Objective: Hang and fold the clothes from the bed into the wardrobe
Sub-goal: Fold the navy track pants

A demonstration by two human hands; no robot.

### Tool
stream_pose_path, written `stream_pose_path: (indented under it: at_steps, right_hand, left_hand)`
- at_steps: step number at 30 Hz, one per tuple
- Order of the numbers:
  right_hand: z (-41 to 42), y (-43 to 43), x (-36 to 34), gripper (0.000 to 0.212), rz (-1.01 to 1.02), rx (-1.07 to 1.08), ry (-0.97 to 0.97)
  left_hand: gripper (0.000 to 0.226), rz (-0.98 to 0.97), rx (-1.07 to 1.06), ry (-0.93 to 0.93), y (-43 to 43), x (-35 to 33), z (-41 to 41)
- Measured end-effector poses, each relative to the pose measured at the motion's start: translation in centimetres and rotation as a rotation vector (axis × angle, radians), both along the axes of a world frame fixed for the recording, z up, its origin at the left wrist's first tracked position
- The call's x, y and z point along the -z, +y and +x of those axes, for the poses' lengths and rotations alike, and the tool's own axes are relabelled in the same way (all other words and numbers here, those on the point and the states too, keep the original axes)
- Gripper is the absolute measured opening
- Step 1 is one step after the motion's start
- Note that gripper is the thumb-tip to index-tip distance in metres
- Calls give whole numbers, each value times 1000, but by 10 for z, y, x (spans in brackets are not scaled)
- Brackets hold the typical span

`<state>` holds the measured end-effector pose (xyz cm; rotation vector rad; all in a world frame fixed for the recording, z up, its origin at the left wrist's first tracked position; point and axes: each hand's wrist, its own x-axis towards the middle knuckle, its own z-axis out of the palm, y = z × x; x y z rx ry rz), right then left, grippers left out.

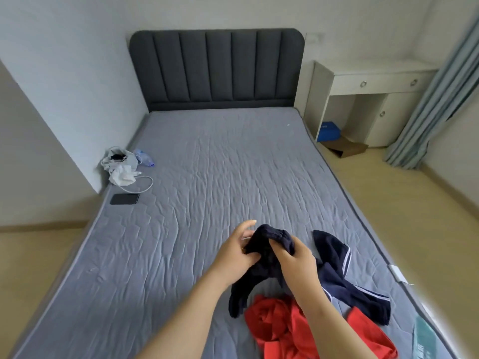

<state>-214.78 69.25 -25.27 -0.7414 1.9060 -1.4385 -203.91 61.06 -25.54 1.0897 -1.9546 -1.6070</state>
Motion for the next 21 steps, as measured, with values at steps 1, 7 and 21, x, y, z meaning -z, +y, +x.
stream_pose_path:
  at_steps: [1, 7, 21]
  right_hand:
    - [-1, 2, -2, 12, -25, -9, -24]
    - [-11, 19, -7, 15, -138, 11, -51]
    - [-34, 9, -36, 16, -231, -164, -210]
  left_hand:
    - [38, -73, 47, -91, 3, 0, -6]
    - [21, -191, -150, -164, 17, 6, -21]
    - [42, -240, -345, -20, 11, -28, -17]
